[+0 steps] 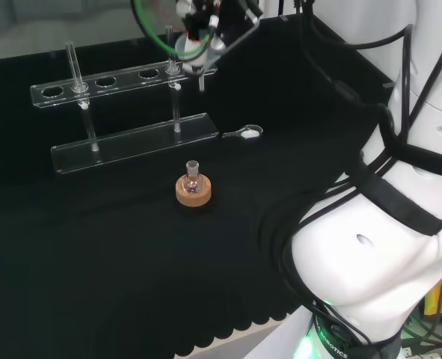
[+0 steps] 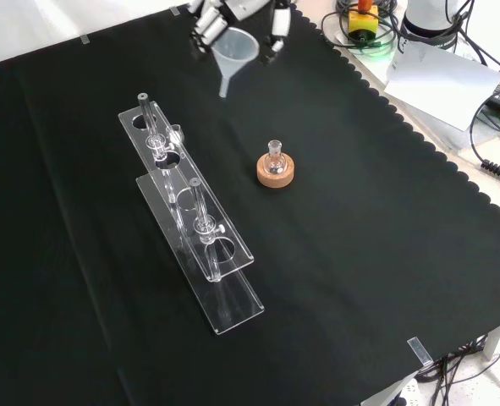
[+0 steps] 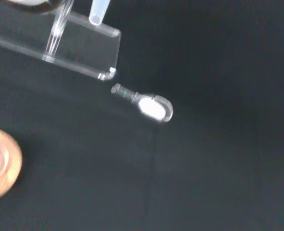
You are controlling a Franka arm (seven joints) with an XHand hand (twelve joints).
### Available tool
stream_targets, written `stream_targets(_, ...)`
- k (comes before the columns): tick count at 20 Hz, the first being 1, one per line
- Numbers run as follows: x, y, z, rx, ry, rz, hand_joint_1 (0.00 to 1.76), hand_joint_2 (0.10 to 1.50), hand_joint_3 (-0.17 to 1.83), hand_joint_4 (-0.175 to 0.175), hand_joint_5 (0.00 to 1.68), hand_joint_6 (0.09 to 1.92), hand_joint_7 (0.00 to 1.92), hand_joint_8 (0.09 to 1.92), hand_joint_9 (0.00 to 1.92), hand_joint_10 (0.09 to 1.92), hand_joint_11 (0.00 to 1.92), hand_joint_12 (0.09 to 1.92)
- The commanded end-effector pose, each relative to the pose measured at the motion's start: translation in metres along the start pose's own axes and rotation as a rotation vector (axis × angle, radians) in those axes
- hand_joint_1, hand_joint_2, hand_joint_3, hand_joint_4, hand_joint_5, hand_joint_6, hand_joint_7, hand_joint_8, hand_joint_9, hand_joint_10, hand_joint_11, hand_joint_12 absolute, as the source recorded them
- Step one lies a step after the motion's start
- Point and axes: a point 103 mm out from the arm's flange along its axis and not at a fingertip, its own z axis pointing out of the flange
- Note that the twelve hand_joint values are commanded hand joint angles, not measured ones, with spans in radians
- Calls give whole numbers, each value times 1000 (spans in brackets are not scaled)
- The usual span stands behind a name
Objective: Place the funnel on the round-bottom flask.
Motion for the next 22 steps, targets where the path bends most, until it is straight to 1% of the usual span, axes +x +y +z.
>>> stream_targets(1,38,-21,29,52,-12,-16,794,757,647,-12,641,670,613,632,957,456,566,1327)
stream_targets(8,49,-19,52,83,2,-35,793,757,650,-13,639,677,616,632,961,454,572,1323)
stream_targets(17,63,-15,69,104,31,-66,793,756,654,-14,638,684,621,634,965,451,575,1320)
stream_targets(22,71,-10,76,116,34,-84,793,756,656,-14,637,687,622,635,966,449,576,1319)
